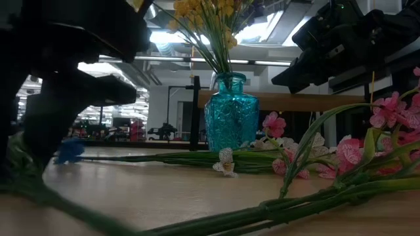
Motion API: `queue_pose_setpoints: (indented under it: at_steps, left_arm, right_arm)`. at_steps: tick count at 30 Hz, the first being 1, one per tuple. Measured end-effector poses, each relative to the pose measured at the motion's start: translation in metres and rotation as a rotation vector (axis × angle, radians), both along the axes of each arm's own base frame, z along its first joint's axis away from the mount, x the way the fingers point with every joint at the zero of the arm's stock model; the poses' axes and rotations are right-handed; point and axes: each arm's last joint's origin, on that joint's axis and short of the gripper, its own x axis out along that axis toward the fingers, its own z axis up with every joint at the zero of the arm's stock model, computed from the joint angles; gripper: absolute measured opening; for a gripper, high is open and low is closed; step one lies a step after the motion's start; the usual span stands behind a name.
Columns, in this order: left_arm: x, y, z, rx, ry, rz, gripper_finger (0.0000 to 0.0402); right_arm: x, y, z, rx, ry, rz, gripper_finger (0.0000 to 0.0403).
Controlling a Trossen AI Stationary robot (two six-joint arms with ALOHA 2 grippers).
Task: Pick and place flowers into a vace then onto a shelf
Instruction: Put the blue flowers into the blue vase
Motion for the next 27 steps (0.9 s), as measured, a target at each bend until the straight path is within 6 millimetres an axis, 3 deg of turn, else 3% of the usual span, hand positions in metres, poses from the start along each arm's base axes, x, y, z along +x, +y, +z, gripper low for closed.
queue_pose_setpoints:
  at_steps: [6,14,27]
  left_arm:
    - [-0.014,0.005,0.003,0.048,0.111,-0.040,0.0013]
    - [-0.031,0.023,0.019,0.315,0.158,-0.084,0.0009]
    - [-0.034,0.038,0.055,0.627,-0.069,-0.230,0.0009]
  right_arm:
    - [0.000,0.000,0.000,0.001,0.001,0.000,0.0004]
    - [0.000,0.000,0.001,0.006,-0.006,-0.002,0.0004]
    - [0.008,0.006,0.020,0.099,-0.151,-0.002,0.0004]
